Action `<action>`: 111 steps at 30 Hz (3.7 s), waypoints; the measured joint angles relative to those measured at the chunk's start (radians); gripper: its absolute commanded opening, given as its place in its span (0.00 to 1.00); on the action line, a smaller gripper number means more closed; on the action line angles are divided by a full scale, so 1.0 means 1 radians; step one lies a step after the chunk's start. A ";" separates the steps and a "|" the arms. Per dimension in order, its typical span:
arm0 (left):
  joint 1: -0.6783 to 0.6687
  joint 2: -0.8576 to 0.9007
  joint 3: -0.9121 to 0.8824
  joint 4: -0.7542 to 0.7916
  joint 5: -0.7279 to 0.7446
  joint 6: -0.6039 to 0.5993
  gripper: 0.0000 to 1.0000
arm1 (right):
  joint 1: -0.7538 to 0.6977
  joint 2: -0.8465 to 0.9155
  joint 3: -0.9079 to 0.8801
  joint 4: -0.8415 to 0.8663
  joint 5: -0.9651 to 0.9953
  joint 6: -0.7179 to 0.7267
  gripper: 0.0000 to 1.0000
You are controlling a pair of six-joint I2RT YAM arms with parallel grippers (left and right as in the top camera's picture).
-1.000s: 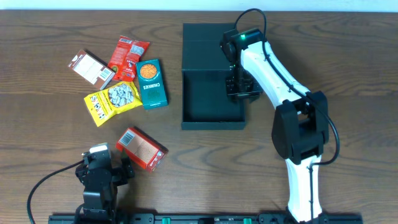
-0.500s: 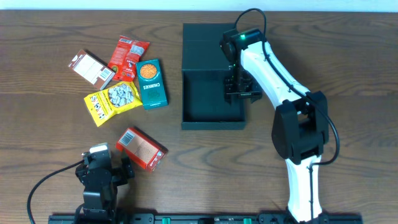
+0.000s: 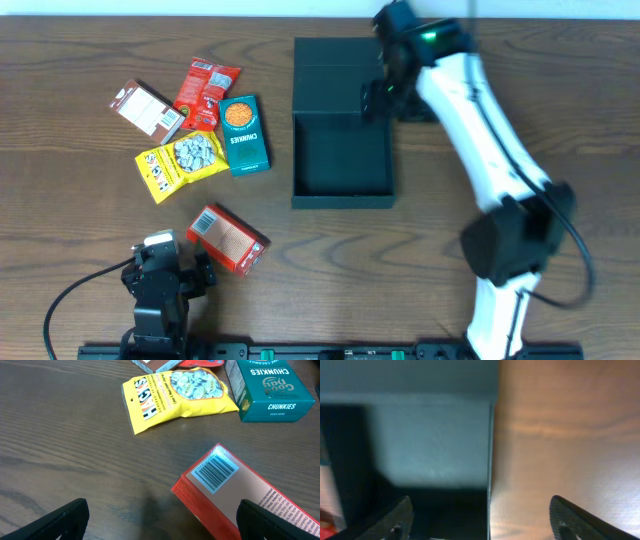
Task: Pack container
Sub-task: 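Reach the left gripper to the teal cookie box and grasp it, then carry the teal cookie box with the left gripper into the black box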
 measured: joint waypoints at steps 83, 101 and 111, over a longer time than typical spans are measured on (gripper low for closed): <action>-0.051 2.024 1.170 0.258 0.321 -0.120 0.74 | -0.272 -0.280 0.022 0.324 0.007 -0.219 0.99; -0.099 2.031 1.489 -0.008 0.440 -0.145 0.57 | -0.295 -0.280 0.022 0.317 0.008 -0.219 0.99; -0.344 2.023 1.640 -0.137 0.386 -0.178 0.63 | -0.312 -0.280 0.022 0.291 0.007 -0.218 0.99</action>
